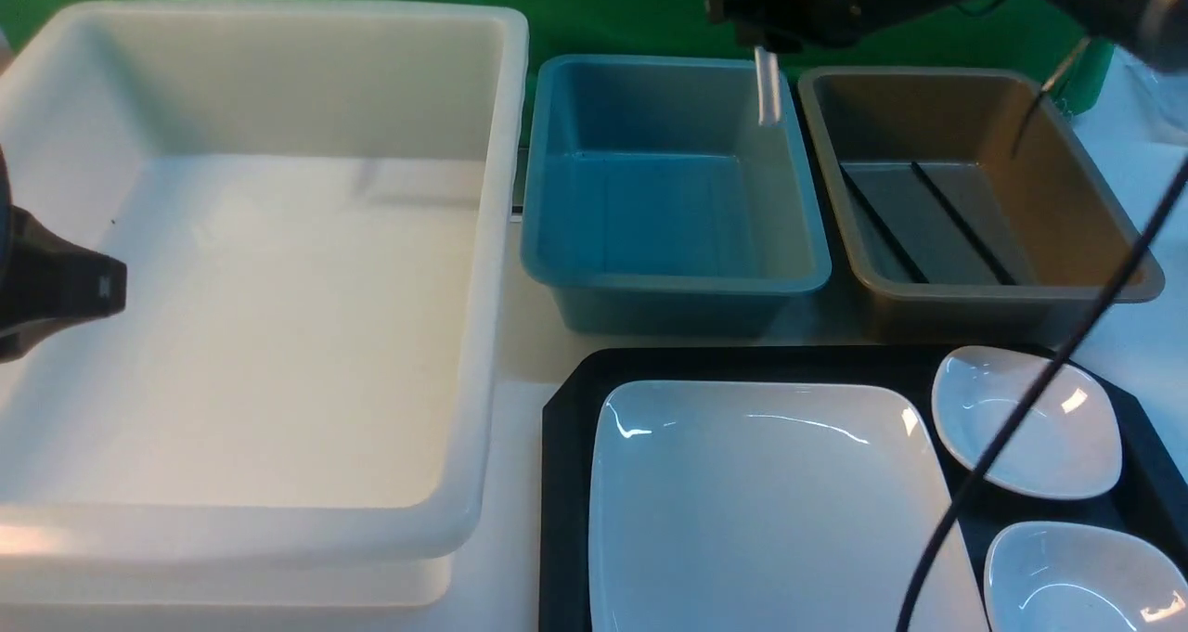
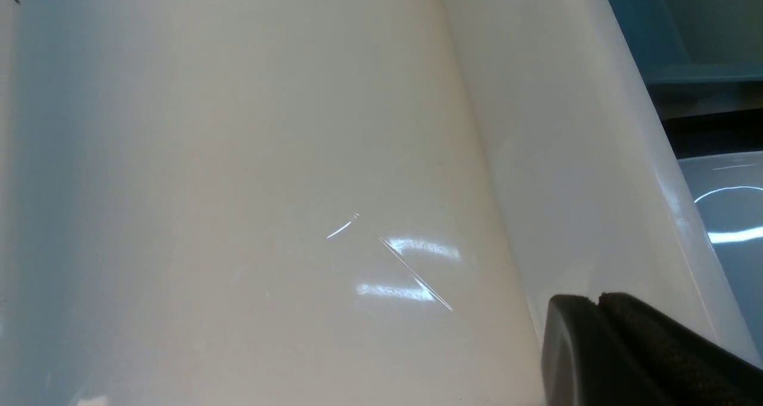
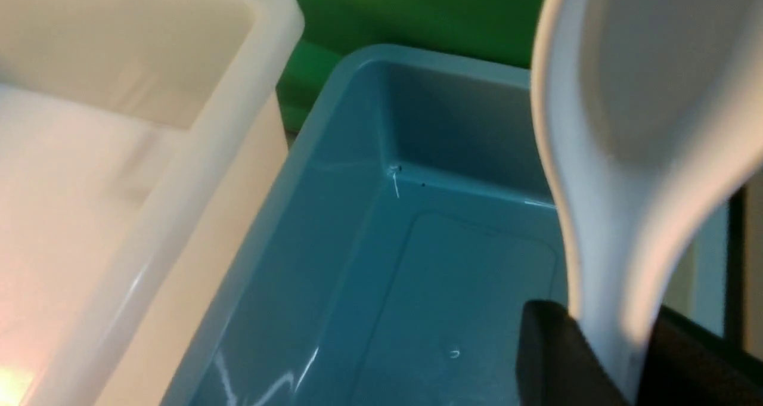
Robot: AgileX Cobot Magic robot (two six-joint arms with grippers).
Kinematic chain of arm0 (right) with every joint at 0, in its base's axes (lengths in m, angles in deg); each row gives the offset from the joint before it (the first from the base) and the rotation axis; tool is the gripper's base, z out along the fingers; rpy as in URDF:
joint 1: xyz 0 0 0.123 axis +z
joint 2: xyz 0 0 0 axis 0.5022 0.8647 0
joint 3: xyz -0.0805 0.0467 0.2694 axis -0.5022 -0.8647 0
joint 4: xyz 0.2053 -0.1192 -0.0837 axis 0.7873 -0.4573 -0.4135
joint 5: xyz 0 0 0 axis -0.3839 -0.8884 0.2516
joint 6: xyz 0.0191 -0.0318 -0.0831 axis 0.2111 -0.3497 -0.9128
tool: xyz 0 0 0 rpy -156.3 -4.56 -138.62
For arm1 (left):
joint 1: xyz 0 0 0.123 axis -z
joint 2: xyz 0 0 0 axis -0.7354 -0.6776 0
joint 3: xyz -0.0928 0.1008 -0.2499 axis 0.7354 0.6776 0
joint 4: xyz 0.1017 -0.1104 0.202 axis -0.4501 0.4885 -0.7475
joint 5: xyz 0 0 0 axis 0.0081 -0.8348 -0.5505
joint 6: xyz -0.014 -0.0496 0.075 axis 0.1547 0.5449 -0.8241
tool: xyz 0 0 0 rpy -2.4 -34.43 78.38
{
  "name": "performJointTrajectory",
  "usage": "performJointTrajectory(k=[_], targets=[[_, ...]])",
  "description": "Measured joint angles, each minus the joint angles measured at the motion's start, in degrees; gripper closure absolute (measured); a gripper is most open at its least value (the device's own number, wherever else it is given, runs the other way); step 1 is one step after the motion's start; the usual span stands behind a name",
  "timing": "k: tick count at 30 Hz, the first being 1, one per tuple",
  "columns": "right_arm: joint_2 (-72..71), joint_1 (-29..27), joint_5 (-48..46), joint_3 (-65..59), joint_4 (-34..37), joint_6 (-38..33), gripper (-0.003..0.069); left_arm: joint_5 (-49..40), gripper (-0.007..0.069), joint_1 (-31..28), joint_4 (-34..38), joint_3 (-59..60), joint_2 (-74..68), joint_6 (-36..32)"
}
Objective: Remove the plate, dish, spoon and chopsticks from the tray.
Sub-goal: Use the right arm to put the soup spoon into the small storage box in the middle
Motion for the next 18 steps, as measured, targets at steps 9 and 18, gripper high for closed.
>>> performJointTrajectory(k=[9, 18], targets=[[5.89, 0.0, -6.15, 4.11, 0.14, 1.18, 0.0082, -0.01, 0.0607, 0.0, -2.2, 0.0, 0.0, -0.05], [-8.19, -3.04, -33.21, 5.16, 0.14, -12.36, 0.0562, -0.32, 0.0607, 0.0, -2.15, 0.0, 0.0, -0.05]])
